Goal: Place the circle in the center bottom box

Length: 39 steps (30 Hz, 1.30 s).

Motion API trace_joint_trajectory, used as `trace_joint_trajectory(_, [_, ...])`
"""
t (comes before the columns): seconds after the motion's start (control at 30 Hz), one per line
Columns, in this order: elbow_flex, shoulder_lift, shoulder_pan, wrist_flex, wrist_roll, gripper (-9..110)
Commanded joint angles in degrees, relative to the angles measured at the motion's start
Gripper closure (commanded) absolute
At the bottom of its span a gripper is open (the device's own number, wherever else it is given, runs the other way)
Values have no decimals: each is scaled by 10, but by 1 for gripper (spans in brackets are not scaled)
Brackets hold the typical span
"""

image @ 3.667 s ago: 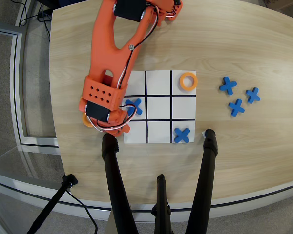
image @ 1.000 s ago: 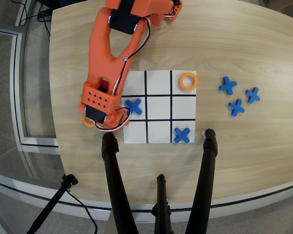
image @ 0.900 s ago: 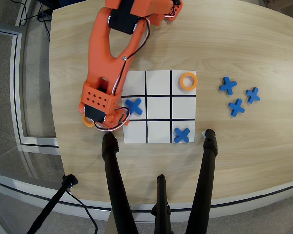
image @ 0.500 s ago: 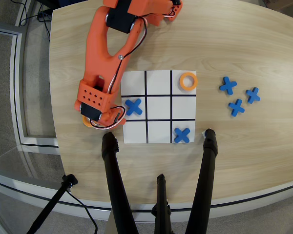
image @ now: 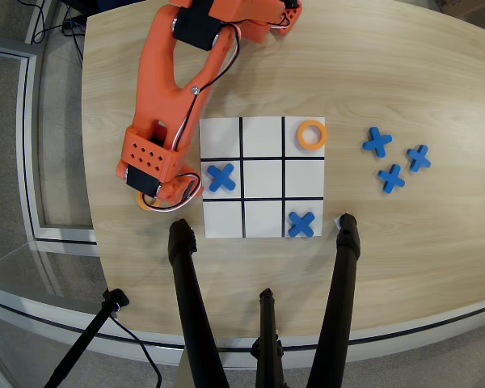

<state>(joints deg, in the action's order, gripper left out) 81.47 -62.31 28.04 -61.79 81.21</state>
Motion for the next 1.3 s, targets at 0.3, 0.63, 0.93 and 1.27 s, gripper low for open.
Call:
trace_joint_trajectory(0.3, [17, 0, -8, -21, -31, 82])
trace_joint_trajectory(0.63, [20, -1, -16, -43, -60, 88])
trace_joint_trajectory(0.93, [20, 0, -16, -42, -72, 99])
trace_joint_trajectory(1.27, [21, 1, -16, -42, -71, 102])
